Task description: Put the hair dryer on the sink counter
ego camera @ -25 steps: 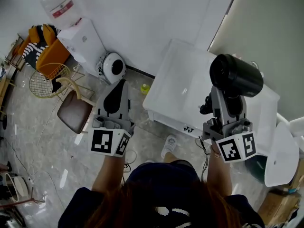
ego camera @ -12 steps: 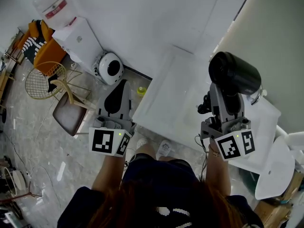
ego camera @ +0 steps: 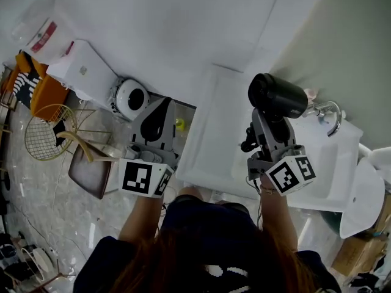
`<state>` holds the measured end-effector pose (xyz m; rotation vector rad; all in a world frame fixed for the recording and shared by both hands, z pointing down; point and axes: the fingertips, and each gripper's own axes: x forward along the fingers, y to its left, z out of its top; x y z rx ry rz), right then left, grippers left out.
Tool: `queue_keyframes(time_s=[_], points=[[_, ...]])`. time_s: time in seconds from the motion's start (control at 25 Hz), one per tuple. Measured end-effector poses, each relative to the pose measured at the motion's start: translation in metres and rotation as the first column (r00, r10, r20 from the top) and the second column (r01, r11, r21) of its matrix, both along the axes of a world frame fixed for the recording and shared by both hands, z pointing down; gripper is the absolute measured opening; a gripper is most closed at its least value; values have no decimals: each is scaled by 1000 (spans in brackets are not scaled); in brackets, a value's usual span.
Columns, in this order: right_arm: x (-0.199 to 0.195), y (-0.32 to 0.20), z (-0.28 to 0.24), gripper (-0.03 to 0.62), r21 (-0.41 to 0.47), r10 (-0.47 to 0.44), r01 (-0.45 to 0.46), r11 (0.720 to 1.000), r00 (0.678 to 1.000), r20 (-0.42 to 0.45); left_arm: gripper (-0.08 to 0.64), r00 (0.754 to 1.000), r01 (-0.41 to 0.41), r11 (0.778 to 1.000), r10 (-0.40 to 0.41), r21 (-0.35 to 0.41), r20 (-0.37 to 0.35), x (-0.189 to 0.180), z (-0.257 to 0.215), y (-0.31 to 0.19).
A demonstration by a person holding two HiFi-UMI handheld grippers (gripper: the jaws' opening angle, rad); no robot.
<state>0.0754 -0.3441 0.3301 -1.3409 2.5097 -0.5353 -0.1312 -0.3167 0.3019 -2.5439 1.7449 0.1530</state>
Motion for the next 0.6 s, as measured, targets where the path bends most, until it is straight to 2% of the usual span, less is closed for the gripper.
queue_keyframes(time_s=[0.12,0.24,0.44,0.6], points=[[-17,-27,49,253,-134,14,-16,991,1000,-20,18,998,-61,998,61,-4,-26,-7,5,-28],[-34,-45,98,255,-250,15,-28,968,998,-55,18,996,-84,996,83,-27,-22,-15,17,-53],[-60,-65,175,255,-404,18,-37,914,999,-51,18,991,-133,990,131,-42,-35,-30,38,-79],[-71,-75,233,255,-499,3,-66,864,992,-127,18,990,-139,988,137,-68,-34,-42,56,-95]])
